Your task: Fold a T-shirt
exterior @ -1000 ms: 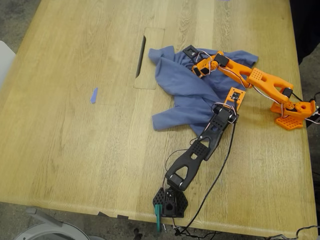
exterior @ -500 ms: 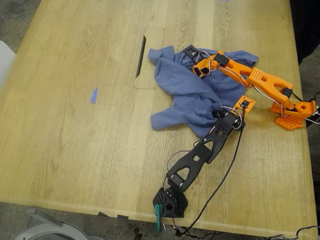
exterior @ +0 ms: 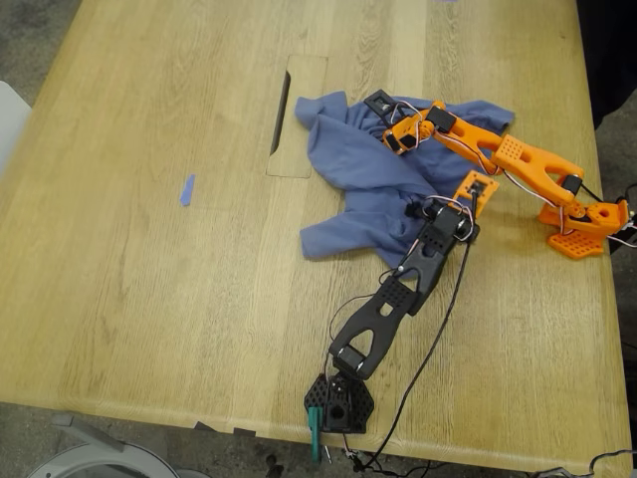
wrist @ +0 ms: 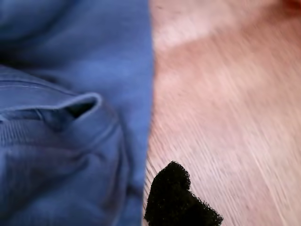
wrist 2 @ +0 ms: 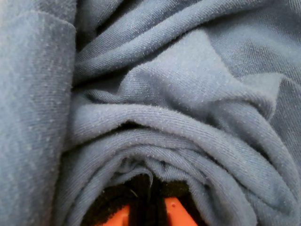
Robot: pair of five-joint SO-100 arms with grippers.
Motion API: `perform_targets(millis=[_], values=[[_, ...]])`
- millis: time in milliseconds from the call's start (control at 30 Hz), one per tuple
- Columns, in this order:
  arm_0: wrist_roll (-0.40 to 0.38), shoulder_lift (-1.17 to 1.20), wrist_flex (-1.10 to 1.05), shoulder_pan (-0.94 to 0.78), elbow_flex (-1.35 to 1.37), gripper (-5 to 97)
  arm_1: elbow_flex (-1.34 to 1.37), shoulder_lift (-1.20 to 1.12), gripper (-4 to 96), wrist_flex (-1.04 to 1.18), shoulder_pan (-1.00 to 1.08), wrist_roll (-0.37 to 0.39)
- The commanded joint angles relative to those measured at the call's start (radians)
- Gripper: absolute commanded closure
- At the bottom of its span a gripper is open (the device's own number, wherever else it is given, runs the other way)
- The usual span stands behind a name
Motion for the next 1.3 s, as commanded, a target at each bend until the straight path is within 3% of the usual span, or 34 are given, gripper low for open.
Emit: perform_targets(millis=[0, 400, 833, 967, 1267], values=[[0.006, -0.017, -0.067, 0.021, -0.034, 28, -0.014, 0.063, 91.5, 0.0, -0.005, 0.008], [0.005, -0.255, -0.232, -0.002, -0.038, 33, -0.014, 0.078, 91.5, 0.006, -0.005, 0.011], [-0.017, -0.328, -0.244, -0.109, -0.035, 73, -0.014, 0.12, 91.5, 0.029, -0.009, 0.011], [-0.04, -0.327, -0.21, -0.114, -0.034, 90, -0.014, 0.126, 91.5, 0.037, -0.011, 0.009], [-0.054, -0.132, -0.051, -0.216, -0.034, 92, -0.014, 0.25, 91.5, 0.196, 0.049, -0.015]])
